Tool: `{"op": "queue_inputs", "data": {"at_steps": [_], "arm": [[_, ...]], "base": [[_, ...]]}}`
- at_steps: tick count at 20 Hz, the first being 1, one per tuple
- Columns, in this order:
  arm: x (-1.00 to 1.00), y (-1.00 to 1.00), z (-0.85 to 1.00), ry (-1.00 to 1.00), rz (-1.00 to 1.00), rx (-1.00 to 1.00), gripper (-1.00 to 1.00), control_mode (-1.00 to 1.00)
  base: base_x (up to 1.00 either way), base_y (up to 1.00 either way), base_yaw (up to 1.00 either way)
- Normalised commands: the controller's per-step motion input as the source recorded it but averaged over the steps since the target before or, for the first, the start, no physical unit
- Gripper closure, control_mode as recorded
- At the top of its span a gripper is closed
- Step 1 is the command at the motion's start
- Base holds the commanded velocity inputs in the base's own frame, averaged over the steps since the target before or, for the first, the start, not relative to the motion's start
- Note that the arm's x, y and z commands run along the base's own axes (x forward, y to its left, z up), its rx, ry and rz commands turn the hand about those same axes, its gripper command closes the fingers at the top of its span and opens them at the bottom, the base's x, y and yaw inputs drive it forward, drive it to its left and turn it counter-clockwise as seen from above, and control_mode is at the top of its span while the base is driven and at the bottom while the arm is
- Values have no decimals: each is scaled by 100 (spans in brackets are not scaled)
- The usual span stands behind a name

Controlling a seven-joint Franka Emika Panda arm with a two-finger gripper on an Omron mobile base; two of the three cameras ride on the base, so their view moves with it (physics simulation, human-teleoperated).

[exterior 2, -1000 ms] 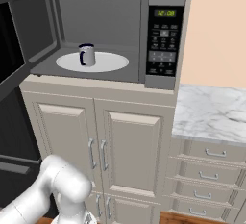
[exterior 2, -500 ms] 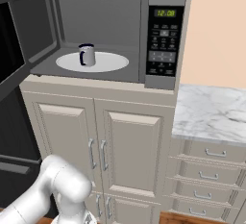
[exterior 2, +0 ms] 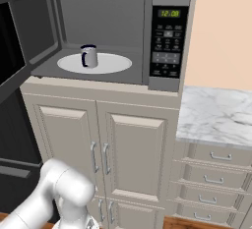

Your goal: Pick the mug from the counter and place it inside the microwave. Then close the microwave.

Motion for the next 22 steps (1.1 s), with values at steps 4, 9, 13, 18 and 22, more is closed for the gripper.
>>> {"op": "queue_inputs", "data": {"at_steps": [4, 9, 13, 18, 22], "arm": [[1, -14, 2, 7, 3, 0, -100, -100], [0, -33, 5, 5, 1, 0, -100, -100], [0, -42, 28, 9, 1, 0, -100, -100], [9, -55, 16, 7, 2, 0, -100, -100], [23, -70, 12, 6, 3, 0, -100, -100]], "base": [[0, 0, 0], [0, 0, 0], [0, 0, 0], [0, 0, 0], [0, 0, 0]]}}
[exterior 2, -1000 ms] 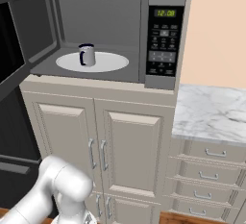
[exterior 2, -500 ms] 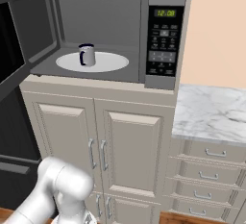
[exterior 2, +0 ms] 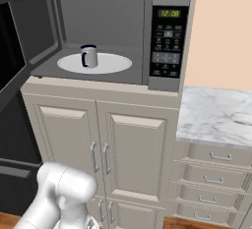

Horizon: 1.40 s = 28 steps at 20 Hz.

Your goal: Pick the mug from the counter and place it inside the microwave. Then close the microwave.

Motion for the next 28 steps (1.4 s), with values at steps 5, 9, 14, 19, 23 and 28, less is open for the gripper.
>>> {"op": "queue_inputs", "data": {"at_steps": [5, 9, 14, 19, 23, 28], "arm": [[16, -82, 8, 3, 6, 0, -100, -100], [29, -79, 0, 0, 10, 0, -100, -100], [45, -69, 4, 0, 13, 1, -100, -100], [27, -58, 36, 4, 13, 1, -100, -100], [42, -60, 21, 10, 15, 0, -100, -100], [62, -57, 7, 1, 14, 3, -100, -100]], "base": [[0, 0, 0], [0, 0, 0], [0, 0, 0], [0, 0, 0], [0, 0, 0], [0, 0, 0]]}}
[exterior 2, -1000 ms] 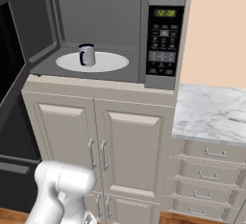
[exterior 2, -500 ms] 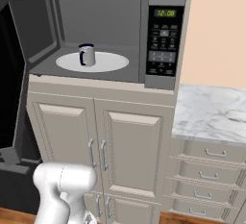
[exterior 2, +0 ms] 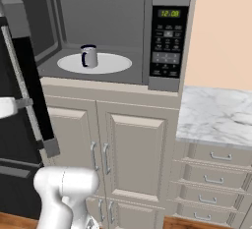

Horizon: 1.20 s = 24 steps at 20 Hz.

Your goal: Pick the mug from the counter and place it inside the microwave. Then close the microwave.

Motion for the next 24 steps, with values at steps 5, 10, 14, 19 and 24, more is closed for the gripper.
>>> {"op": "queue_inputs", "data": {"at_steps": [5, 10, 14, 19, 24], "arm": [[80, -41, 5, 0, 12, 3, -100, -100], [81, -42, 3, 0, 14, 7, -100, -100], [82, -37, 1, 0, 14, 12, -100, -100], [69, -34, 9, 0, 10, 10, -100, -100], [74, -27, 0, 0, 6, 11, -100, -100]], "base": [[0, 0, 0], [0, 0, 0], [0, 0, 0], [0, 0, 0], [0, 0, 0]]}}
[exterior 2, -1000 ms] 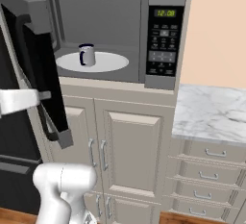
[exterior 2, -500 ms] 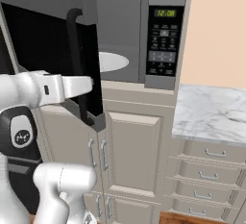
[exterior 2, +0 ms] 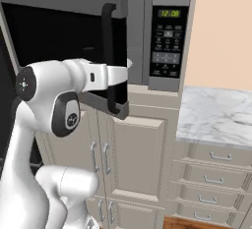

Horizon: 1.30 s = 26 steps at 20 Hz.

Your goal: Pick the mug from the counter and place it inside the microwave. Then close the microwave.

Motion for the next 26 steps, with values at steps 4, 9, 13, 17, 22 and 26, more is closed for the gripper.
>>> {"op": "queue_inputs", "data": {"at_steps": [4, 9, 13, 17, 22, 26], "arm": [[68, -33, 0, 0, 6, 15, -100, -100], [57, -25, 1, 0, 7, 12, -100, -100], [53, -25, 5, 0, 7, 8, -100, -100], [59, -16, 7, 0, 5, 4, -100, -100], [71, -9, 0, 0, 1, 0, -100, -100], [67, -5, 0, 0, 0, 0, -100, -100]], "base": [[0, 0, 0], [0, 0, 0], [0, 0, 0], [0, 0, 0], [0, 0, 0], [0, 0, 0]]}}
